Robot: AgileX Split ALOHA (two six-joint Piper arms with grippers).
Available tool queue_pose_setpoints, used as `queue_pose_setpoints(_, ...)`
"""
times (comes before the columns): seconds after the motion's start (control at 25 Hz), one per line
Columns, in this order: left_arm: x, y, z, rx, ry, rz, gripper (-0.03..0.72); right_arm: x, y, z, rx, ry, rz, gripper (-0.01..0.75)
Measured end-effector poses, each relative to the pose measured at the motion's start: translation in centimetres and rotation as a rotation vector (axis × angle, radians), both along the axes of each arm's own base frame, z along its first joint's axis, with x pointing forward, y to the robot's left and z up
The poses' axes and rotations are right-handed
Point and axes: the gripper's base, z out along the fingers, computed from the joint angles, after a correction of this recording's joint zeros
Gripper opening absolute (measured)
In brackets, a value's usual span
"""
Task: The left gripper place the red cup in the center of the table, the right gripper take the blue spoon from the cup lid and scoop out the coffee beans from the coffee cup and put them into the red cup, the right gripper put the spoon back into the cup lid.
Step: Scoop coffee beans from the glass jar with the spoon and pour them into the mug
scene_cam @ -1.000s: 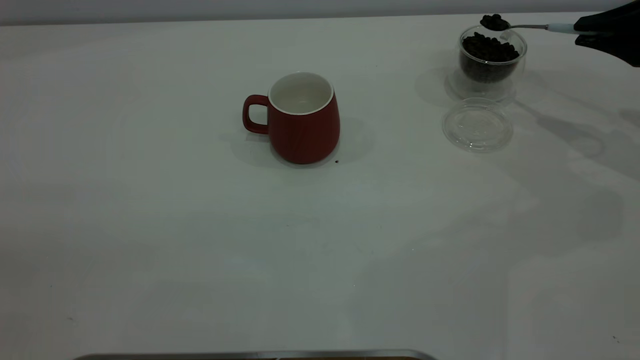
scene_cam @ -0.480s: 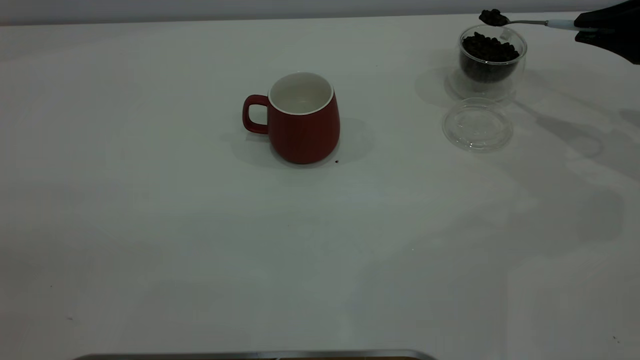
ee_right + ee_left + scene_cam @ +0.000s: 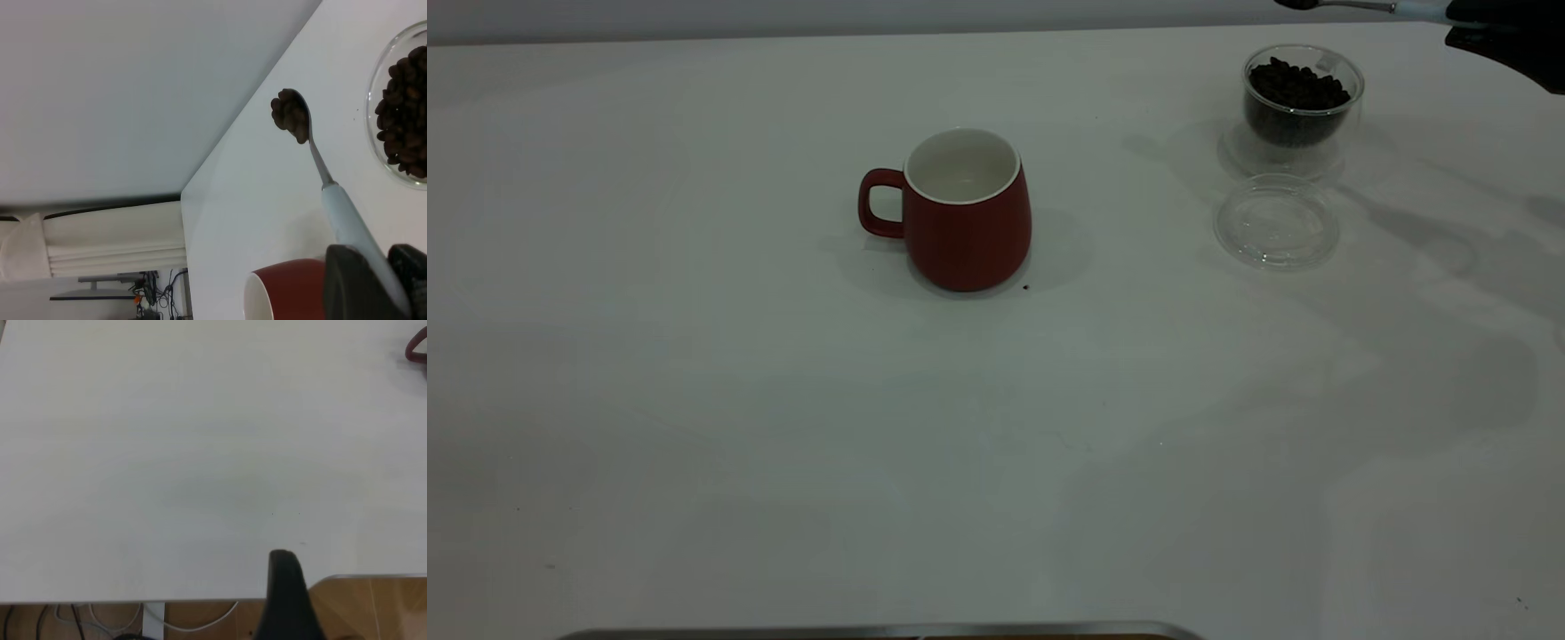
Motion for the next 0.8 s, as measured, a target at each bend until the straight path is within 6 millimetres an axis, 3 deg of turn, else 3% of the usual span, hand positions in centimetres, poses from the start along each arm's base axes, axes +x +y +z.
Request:
queue_pose_setpoints(0.32,0.0,0.0,0.0,0.0,0.0,0.0,0.587,0.3,3.3,0.0,-0.003,-0.004,0.091,0.113)
queue_pose_setpoints(0.8,0.0,0.0,0.0,0.0,0.0,0.0,0.587,-0.2,11.1,0.0,0.0,-0.002,0.295,0.113)
